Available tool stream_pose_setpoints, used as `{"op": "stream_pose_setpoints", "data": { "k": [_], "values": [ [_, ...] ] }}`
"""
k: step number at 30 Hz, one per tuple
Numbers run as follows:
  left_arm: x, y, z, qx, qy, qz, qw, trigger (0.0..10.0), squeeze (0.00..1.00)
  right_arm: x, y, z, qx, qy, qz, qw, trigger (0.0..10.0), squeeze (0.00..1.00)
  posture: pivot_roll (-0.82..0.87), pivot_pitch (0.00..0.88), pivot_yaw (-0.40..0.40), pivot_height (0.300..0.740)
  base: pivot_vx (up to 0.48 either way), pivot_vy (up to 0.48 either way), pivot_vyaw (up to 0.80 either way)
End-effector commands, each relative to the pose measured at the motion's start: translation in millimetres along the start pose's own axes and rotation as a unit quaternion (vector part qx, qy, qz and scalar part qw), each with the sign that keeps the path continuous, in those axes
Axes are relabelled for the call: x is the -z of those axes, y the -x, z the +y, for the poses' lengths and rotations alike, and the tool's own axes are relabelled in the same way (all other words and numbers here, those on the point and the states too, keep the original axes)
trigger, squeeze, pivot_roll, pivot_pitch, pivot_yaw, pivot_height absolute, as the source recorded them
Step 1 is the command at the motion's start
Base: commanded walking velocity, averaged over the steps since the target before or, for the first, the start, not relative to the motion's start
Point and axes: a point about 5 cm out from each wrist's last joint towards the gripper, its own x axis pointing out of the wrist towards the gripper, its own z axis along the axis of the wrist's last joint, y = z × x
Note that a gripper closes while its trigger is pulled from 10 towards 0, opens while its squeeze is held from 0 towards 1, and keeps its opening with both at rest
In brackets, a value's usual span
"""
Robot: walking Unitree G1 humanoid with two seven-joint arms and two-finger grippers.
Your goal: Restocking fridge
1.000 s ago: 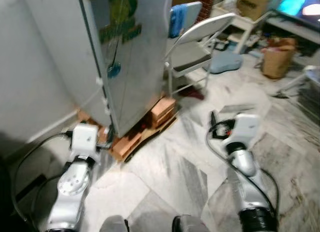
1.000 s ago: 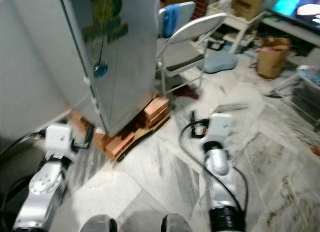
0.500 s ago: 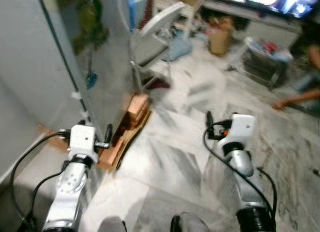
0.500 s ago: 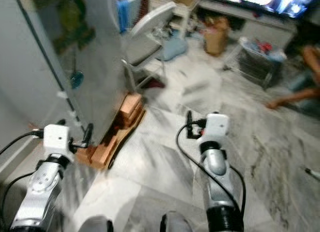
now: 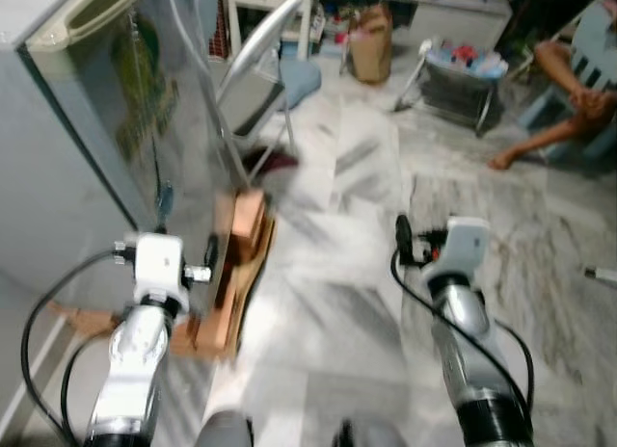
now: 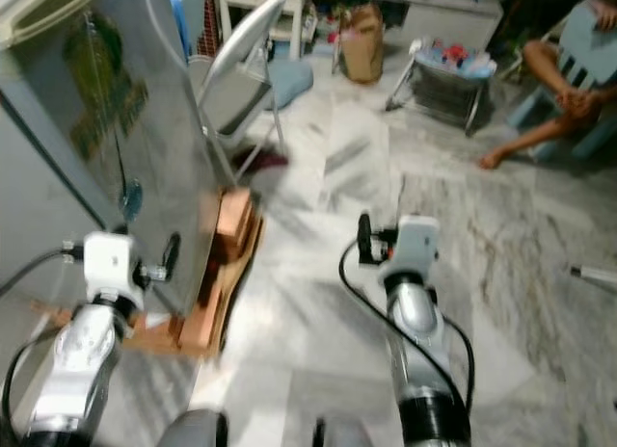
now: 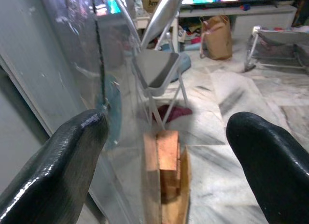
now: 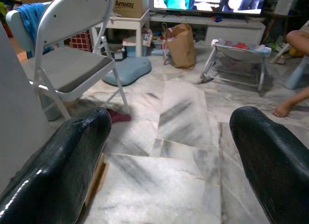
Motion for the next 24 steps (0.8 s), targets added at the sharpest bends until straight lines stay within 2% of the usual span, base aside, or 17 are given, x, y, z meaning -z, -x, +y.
{"op": "stream_pose_setpoints", "data": {
  "k": [1, 6, 13, 16, 22, 24],
  "values": [
    [1, 2.7, -4.2, 0.001, -0.002, 0.003, 1.000, 10.0, 0.00, 0, 2.3, -9.1, 0.012, 0.007, 0.002, 1.000, 10.0, 0.00, 0.08, 0.113, -0.049, 0.740, 0.000, 0.000, 0.00],
    [4, 6.9, -0.1, -0.011, -0.008, 0.007, 1.000, 10.0, 0.00, 1, 3.3, -9.5, 0.012, 0.008, 0.004, 1.000, 10.0, 0.00, 0.08, 0.114, -0.049, 0.740, 0.000, 0.000, 0.00],
    [11, 11.5, 13.7, -0.058, -0.010, 0.030, 0.998, 10.0, 0.00, 6, 7.7, -10.2, 0.007, 0.010, 0.017, 1.000, 10.0, 0.00, 0.09, 0.119, -0.058, 0.740, 0.000, 0.000, 0.00],
    [4, 1.0, 17.8, -0.068, 0.001, 0.019, 0.997, 10.0, 0.00, 13, 15.7, -8.4, -0.007, 0.015, 0.044, 0.999, 10.0, 0.00, 0.08, 0.128, -0.073, 0.740, 0.000, 0.000, 0.00],
    [-3, -19.1, 18.6, -0.073, -0.003, 0.004, 0.997, 10.0, 0.00, 20, 25.1, -5.2, -0.021, 0.010, 0.064, 0.998, 10.0, 0.00, 0.07, 0.137, -0.086, 0.740, 0.000, 0.000, 0.00],
    [-7, -29.6, 20.2, -0.078, -0.008, -0.003, 0.997, 10.0, 0.00, 21, 29.3, -1.3, -0.045, 0.009, 0.070, 0.996, 10.0, 0.00, 0.05, 0.132, -0.097, 0.740, 0.000, 0.000, 0.00]
  ]
}}
